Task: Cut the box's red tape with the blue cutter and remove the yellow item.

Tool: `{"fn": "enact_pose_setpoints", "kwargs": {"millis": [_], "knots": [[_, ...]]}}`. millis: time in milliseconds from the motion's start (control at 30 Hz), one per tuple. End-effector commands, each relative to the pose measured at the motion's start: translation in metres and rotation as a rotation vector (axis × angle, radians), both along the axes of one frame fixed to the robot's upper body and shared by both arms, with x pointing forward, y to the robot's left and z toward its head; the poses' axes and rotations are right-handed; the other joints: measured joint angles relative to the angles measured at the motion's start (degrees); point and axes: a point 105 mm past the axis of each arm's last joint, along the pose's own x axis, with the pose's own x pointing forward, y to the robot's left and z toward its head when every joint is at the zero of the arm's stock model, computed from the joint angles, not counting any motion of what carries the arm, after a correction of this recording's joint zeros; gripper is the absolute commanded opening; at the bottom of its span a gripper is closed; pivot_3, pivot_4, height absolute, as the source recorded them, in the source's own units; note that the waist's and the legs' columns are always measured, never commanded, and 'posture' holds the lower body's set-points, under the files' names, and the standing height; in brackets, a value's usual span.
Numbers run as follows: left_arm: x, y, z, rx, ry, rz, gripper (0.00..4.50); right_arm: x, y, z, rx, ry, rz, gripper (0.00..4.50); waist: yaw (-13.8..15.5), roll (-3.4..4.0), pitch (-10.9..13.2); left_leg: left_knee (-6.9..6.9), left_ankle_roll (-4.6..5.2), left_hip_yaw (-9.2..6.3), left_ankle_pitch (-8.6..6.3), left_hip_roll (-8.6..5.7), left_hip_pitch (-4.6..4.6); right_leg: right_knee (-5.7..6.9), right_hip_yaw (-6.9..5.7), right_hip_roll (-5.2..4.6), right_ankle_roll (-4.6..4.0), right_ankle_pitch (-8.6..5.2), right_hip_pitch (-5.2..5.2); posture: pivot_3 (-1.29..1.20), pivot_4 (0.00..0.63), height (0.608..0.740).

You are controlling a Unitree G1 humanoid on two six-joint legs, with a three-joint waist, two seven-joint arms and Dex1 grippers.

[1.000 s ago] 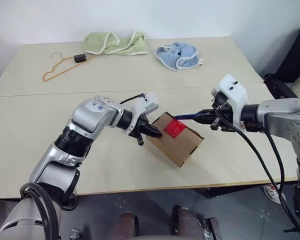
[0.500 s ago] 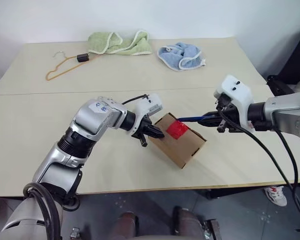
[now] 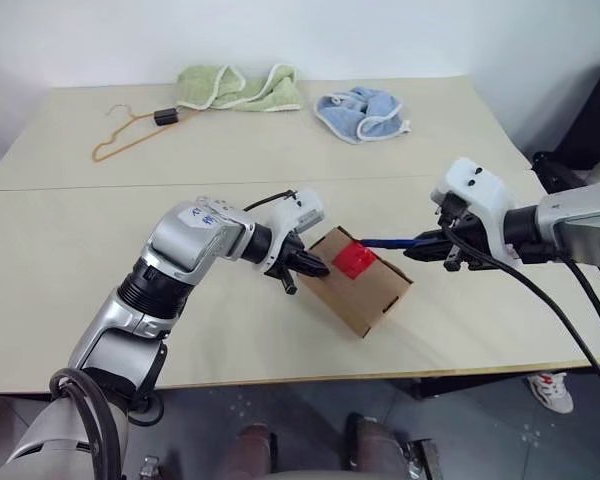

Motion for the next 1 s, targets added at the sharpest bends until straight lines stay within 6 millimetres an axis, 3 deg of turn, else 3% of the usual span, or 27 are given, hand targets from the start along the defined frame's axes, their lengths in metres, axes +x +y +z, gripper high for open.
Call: {"fn": "enact_pose_setpoints", "kwargs": {"millis": [33,367,1000], "knots": [[0.0,0.006,-0.031,0.087,0.066,0.056,0.0,0.0,0.012,-0.009,-0.004,0.056,0.052,0.16,0.0,0.0,0.0,0.0,0.0,0.01,0.0,0.0,0.03,0.01,0.03,0.0,0.0,0.0,0.02,0.0,0.15,0.74],[0.001,0.007,-0.033,0.079,0.069,0.073,0.0,0.007,0.01,-0.006,-0.05,0.104,0.04,0.16,0.0,0.01,0.0,-0.01,0.0,0.03,0.0,0.0,0.2,0.02,0.06,0.0,0.01,0.0,0.14,0.0,0.15,0.74],[0.003,0.004,-0.034,0.065,0.067,0.092,0.0,-0.012,-0.003,-0.007,-0.109,0.272,0.038,0.16,0.3,0.0,0.0,-0.06,0.12,-0.09,-0.17,-0.06,0.49,-0.31,0.05,0.0,0.02,0.01,0.62,0.0,0.15,0.74]]}}
